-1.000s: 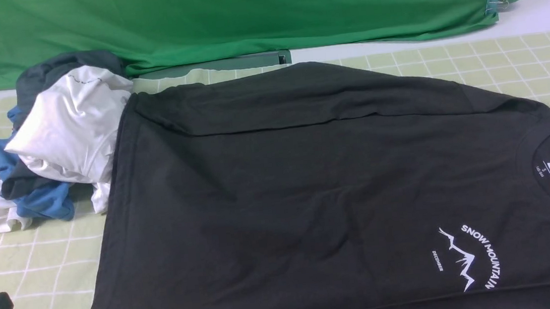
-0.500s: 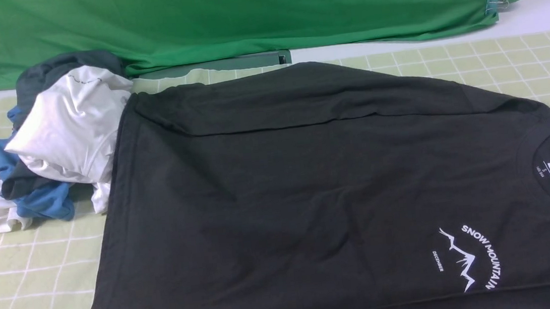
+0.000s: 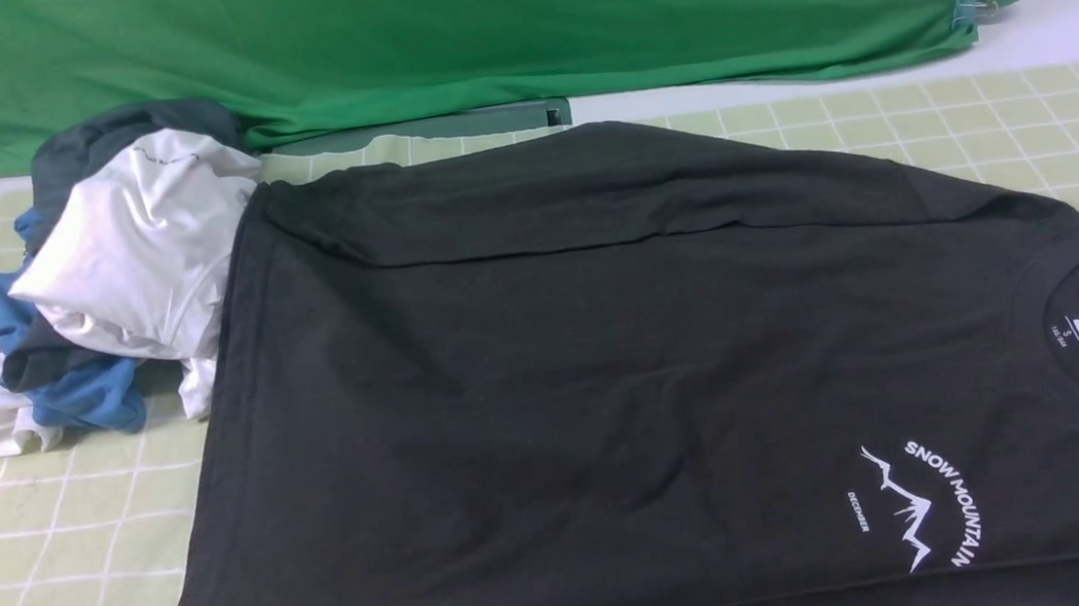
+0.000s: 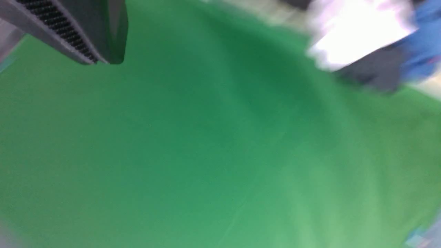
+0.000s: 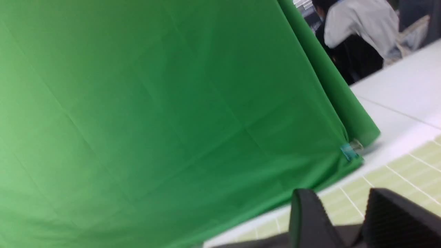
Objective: Fold a long-sleeved shirt over a green coffee tablecloth.
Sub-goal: 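Grasp the left edge of the dark T-shirt lying flat on the table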
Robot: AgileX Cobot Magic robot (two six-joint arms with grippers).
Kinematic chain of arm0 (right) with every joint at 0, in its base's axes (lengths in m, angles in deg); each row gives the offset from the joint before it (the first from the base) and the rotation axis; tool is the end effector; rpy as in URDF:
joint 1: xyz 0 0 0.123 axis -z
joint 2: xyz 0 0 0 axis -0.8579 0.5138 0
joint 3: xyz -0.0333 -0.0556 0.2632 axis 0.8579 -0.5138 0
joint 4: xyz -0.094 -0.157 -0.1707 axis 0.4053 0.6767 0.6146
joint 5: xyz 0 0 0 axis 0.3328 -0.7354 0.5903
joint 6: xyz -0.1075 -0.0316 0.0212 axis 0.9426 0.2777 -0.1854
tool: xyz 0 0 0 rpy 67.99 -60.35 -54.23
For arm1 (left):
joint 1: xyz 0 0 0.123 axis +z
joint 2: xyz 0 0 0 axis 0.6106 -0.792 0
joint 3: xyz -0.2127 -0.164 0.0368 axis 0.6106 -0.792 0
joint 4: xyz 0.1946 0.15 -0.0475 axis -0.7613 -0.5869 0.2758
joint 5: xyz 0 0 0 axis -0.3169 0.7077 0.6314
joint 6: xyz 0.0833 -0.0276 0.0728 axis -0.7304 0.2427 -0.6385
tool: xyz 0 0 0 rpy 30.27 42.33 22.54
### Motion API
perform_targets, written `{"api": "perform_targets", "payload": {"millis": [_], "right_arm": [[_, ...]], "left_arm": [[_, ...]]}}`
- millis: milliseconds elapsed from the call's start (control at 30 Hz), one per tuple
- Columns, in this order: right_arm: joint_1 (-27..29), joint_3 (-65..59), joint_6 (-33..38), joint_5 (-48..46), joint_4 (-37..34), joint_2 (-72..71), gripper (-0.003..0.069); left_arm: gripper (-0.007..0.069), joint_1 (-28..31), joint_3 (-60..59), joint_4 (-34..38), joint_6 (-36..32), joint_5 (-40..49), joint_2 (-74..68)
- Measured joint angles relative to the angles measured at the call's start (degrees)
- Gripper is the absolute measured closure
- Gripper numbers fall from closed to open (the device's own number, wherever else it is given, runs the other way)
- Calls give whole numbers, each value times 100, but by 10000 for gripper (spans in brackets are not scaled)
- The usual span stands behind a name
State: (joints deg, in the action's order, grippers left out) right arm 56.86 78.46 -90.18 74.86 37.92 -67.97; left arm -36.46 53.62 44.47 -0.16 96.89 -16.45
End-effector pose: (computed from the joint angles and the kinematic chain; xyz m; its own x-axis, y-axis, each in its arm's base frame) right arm 0.0881 -0.0009 0.2343 0.2243 0.5928 -0.7735 -0.1643 0.8054 0.5695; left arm 0.0913 -0.0005 0.3460 0.0083 -0.4877 -0.8730 0.0052 0.8730 -0.4876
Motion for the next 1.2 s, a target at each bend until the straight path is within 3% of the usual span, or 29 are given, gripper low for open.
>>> {"api": "perform_targets", "payload": {"millis": [200, 300, 333, 400, 500, 600, 867, 1033, 1200], "right_arm": [[-7, 0, -284, 336, -18, 0, 426], [-92, 148, -413, 28, 10, -7, 466], [-214, 496, -343, -496, 73, 46, 528], [-393, 1104, 104, -1200, 122, 237, 606], [-764, 2011, 919, -2306, 147, 853, 650], [-1171, 2837, 1417, -3100, 147, 1634, 656], [-1988, 3383, 1849, -3634, 147, 3020, 657], [-2378, 3383, 1861, -3700, 143, 3515, 657], [-2571, 3383, 1861, -3623, 130, 3636, 657]], "left_arm": [[607, 0, 907, 1162, -2370, 2706, -2073], [607, 0, 852, 1388, -2864, 3292, -2863], [607, 0, 715, 1378, -3013, 3402, -3364], [614, 0, 482, 1298, -3101, 3339, -3884], [622, -49, 152, 1198, -3222, 3190, -4410], [622, -454, -151, 1000, -3238, 2915, -4772], [617, -1692, -230, 654, -2787, 2671, -5274], [509, -1835, -230, 340, -2311, 2686, -5498], [273, -1835, -230, -54, -2126, 2667, -5777]]}}
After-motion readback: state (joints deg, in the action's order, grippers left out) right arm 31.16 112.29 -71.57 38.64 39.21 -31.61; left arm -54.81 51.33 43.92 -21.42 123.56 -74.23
